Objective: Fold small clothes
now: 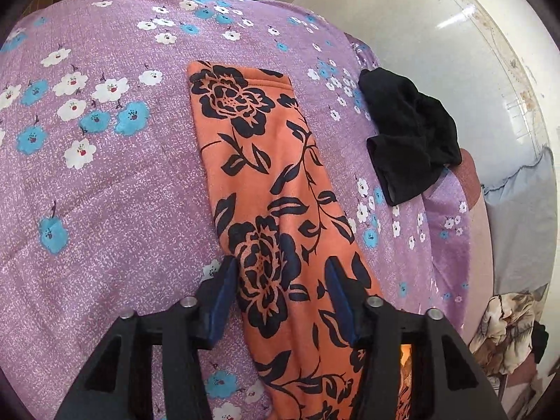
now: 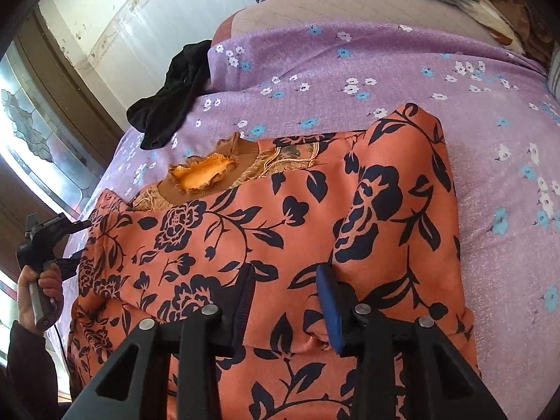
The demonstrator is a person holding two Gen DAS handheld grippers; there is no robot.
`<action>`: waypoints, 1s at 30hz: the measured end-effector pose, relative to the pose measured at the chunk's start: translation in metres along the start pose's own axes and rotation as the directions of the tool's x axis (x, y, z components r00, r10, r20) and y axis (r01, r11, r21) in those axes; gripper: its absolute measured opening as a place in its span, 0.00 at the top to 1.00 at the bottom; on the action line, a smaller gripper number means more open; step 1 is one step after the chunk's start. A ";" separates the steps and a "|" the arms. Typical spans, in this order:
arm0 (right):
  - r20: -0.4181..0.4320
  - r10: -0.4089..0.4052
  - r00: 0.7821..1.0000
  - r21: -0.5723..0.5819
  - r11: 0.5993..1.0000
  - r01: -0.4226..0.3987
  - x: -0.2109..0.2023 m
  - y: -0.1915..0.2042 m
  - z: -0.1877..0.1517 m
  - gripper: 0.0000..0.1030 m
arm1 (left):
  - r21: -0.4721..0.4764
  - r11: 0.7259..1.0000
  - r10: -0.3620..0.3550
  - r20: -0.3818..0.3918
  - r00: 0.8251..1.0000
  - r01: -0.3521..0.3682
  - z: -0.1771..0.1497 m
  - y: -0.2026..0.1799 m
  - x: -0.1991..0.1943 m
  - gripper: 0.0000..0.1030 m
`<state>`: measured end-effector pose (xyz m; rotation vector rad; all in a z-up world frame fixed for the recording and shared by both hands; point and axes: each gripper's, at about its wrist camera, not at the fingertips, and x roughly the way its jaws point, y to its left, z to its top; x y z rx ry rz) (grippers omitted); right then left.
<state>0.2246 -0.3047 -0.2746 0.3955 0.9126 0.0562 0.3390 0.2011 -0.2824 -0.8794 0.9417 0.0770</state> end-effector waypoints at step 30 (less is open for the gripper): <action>0.219 -0.062 0.974 0.303 0.953 -0.008 -0.067 -0.073 0.032 0.41 | 0.959 0.158 -0.056 -0.229 0.972 0.235 -0.292 -0.214 -0.030 0.41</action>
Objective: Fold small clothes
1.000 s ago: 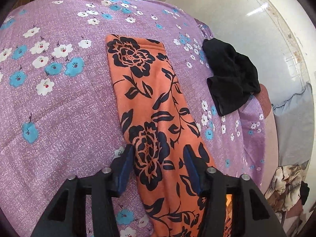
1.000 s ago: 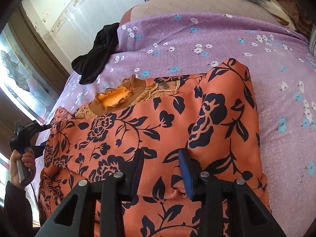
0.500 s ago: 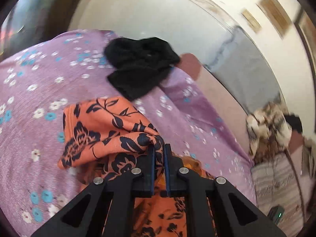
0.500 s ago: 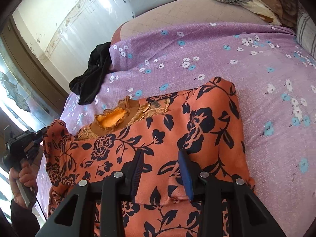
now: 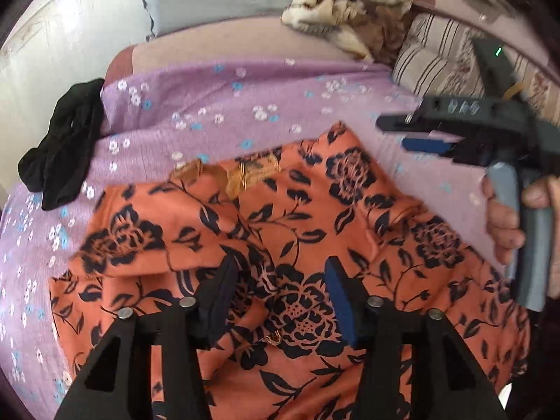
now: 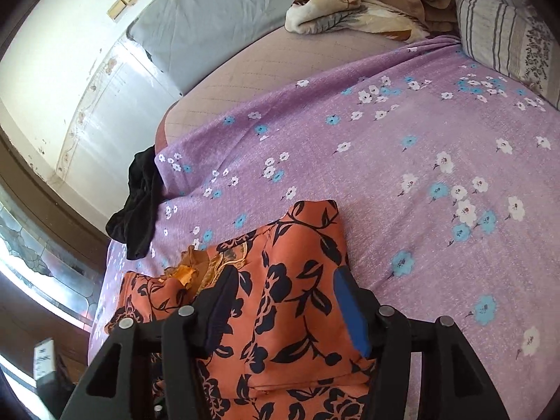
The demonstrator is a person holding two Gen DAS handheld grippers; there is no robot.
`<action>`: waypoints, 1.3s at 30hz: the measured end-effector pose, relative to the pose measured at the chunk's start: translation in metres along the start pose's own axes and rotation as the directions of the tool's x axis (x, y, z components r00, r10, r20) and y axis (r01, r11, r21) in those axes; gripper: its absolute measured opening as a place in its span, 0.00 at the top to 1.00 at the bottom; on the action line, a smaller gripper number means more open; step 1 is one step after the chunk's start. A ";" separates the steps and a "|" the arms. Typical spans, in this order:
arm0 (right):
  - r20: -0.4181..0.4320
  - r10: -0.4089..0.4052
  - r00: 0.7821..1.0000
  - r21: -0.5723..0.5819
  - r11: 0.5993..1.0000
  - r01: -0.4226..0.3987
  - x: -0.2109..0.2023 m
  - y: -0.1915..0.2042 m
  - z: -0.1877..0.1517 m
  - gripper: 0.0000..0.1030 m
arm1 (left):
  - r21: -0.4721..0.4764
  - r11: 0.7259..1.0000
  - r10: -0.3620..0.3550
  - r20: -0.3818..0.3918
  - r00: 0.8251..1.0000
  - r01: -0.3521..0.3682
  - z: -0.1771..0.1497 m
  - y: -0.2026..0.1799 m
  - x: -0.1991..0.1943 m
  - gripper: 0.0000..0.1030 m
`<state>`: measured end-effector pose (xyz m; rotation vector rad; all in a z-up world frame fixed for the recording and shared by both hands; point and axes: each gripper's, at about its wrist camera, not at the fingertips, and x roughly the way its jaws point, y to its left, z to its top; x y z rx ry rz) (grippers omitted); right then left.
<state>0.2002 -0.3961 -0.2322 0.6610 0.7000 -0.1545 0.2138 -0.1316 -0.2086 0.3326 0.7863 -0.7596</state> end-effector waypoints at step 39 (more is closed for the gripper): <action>-0.020 0.158 0.987 0.037 0.987 -0.157 0.004 0.008 -0.004 0.30 | -0.504 0.860 -0.009 0.141 0.990 0.080 0.013 0.120 -0.015 0.34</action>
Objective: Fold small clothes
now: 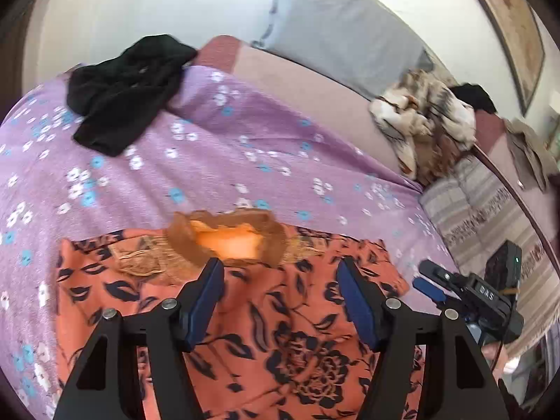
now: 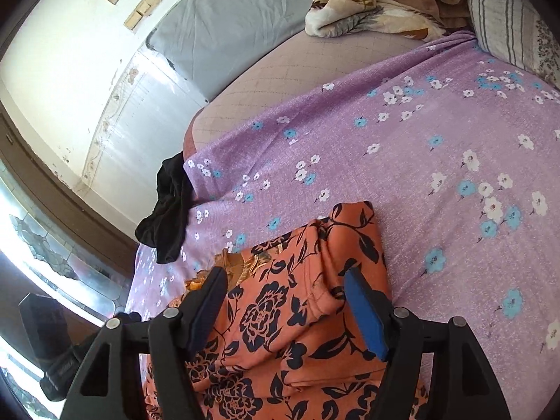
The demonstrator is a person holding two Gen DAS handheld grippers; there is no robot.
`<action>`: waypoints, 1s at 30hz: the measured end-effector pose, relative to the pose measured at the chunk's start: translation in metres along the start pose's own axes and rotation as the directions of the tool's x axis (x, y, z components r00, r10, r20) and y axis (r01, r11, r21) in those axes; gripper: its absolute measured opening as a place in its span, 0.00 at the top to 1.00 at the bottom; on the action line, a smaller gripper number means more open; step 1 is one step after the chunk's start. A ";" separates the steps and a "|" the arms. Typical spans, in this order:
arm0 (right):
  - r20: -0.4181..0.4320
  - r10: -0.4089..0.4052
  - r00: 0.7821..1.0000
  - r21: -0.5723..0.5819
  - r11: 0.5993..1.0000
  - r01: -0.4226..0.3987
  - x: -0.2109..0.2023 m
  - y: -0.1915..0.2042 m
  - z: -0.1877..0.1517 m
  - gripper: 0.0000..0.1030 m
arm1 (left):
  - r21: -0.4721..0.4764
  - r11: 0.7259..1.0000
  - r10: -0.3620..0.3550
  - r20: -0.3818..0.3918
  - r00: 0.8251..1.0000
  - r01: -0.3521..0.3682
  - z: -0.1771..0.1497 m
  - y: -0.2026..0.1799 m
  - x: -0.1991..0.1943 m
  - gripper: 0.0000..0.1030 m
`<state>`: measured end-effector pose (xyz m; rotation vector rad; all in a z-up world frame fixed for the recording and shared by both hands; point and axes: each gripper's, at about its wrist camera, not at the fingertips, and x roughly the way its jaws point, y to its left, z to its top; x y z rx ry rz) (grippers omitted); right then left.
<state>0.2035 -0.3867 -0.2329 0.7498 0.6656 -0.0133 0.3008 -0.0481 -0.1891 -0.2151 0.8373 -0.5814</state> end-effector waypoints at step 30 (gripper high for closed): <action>0.105 -0.109 0.988 -0.136 0.983 0.123 -0.029 0.025 -0.008 0.92 | -0.047 0.848 0.511 -0.185 0.839 -0.527 -0.034 0.080 0.033 0.34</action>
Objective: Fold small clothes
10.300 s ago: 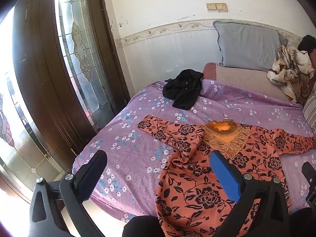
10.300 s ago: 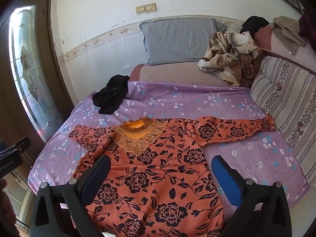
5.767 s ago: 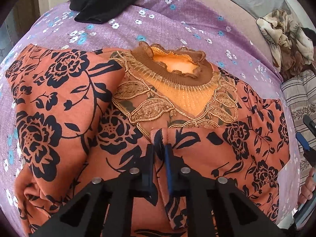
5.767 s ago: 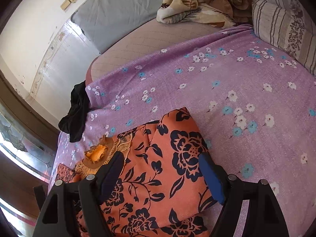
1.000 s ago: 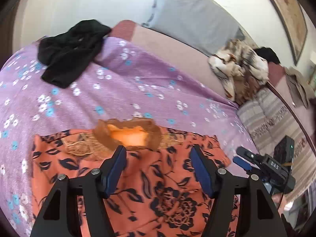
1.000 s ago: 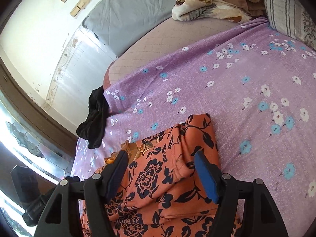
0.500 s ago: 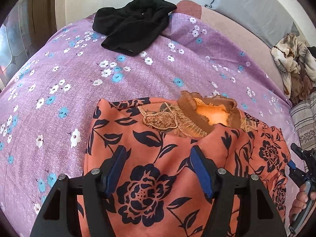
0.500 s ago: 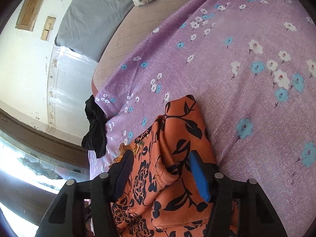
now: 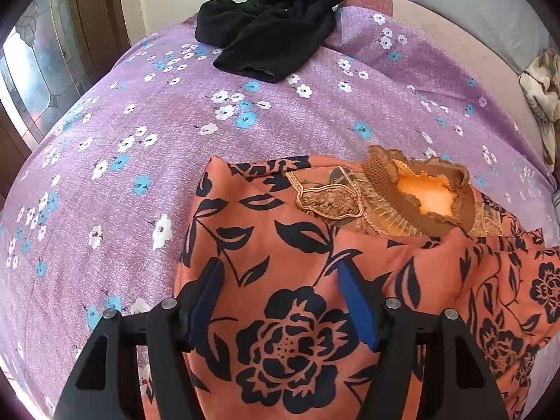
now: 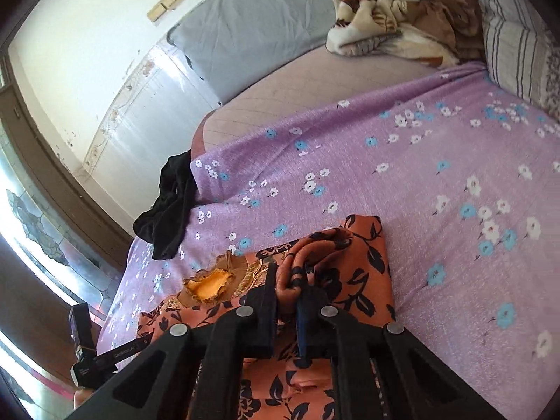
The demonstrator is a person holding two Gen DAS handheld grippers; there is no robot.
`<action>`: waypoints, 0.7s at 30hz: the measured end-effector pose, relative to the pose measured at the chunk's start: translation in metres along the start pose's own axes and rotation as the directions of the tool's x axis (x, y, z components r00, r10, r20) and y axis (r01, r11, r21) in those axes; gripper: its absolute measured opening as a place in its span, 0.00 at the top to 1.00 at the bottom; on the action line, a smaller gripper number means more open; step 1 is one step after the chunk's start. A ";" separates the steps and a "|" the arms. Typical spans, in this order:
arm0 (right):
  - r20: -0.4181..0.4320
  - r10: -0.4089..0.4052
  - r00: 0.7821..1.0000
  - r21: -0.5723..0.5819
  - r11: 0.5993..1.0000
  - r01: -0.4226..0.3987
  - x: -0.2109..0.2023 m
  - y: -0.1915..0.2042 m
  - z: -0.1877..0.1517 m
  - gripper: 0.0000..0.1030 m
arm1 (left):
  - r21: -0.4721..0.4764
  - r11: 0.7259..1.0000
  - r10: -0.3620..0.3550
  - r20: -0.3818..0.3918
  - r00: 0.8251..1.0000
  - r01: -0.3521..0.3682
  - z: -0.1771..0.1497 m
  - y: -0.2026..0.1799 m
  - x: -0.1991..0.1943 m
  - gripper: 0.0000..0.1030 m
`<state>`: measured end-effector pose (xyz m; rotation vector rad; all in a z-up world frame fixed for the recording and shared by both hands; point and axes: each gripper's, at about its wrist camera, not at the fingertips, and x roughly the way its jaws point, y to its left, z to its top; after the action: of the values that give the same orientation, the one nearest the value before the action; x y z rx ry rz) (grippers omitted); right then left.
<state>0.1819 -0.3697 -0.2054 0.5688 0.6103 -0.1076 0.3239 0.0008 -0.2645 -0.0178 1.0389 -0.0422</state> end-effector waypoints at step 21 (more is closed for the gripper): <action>-0.151 -0.029 0.988 0.038 0.999 0.035 0.054 -0.023 0.010 0.78 | 0.209 0.972 -0.144 0.161 0.976 0.108 -0.018 -0.075 -0.031 0.34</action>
<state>0.2256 -0.3913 -0.2404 0.6101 0.7657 -0.1076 0.2911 -0.0729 -0.2441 0.0932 0.8524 -0.2569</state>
